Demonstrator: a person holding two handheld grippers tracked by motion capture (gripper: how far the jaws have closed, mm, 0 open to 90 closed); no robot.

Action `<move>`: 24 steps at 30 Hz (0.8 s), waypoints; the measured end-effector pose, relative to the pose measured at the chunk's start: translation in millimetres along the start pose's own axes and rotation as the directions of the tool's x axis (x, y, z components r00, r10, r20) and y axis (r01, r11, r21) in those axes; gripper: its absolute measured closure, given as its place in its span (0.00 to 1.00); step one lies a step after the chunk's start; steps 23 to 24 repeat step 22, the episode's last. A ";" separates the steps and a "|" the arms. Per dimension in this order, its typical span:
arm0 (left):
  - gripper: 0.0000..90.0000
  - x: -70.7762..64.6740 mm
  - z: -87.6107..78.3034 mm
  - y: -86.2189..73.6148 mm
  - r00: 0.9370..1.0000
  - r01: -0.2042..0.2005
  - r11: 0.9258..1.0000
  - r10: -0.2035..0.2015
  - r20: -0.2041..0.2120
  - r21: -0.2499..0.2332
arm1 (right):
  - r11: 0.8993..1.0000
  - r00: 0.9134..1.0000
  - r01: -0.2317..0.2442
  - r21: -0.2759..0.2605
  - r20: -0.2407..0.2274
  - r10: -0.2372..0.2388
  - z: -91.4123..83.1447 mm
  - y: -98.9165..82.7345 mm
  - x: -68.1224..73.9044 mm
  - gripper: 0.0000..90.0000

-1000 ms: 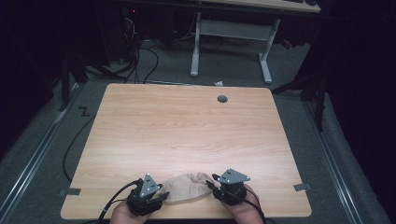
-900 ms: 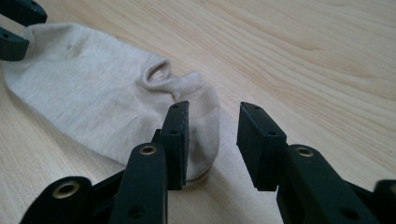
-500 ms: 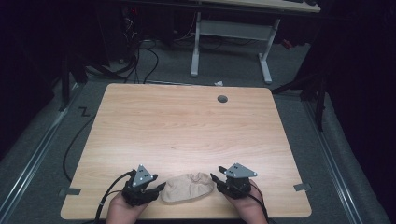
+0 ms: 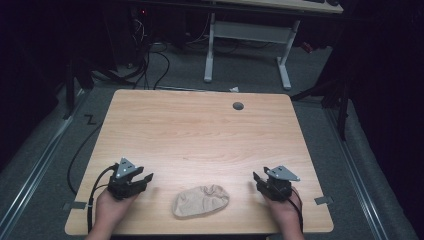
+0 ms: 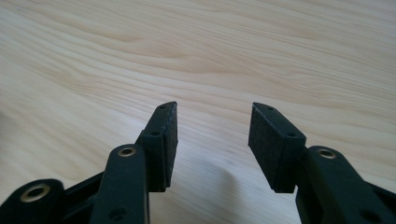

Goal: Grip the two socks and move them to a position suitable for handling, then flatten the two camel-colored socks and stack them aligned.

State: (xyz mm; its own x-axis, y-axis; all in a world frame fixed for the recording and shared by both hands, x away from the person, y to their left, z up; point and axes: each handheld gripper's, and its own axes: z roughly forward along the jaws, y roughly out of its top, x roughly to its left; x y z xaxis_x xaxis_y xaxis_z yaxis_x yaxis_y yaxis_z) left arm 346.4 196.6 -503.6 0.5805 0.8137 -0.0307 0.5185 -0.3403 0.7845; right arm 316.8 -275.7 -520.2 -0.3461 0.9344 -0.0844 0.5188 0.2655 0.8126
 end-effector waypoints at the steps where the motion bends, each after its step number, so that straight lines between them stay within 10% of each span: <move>1: 0.59 2.3 -0.6 0.1 1.000 0.002 1.000 -0.002 -0.007 -0.002 | 1.000 1.000 -0.011 0.003 0.021 0.011 -2.3 -2.5 -6.2 0.58; 10: 0.58 12.0 4.6 1.8 0.999 0.024 1.000 -0.023 -0.022 0.009 | 0.998 0.995 -0.068 -0.003 0.079 0.068 -14.7 -14.0 -24.9 0.57; 24: 0.56 0.9 1.4 -2.8 1.000 -0.012 1.000 0.013 -0.007 0.023 | 1.000 0.999 0.000 0.006 0.045 0.000 -6.5 -4.7 -9.4 0.57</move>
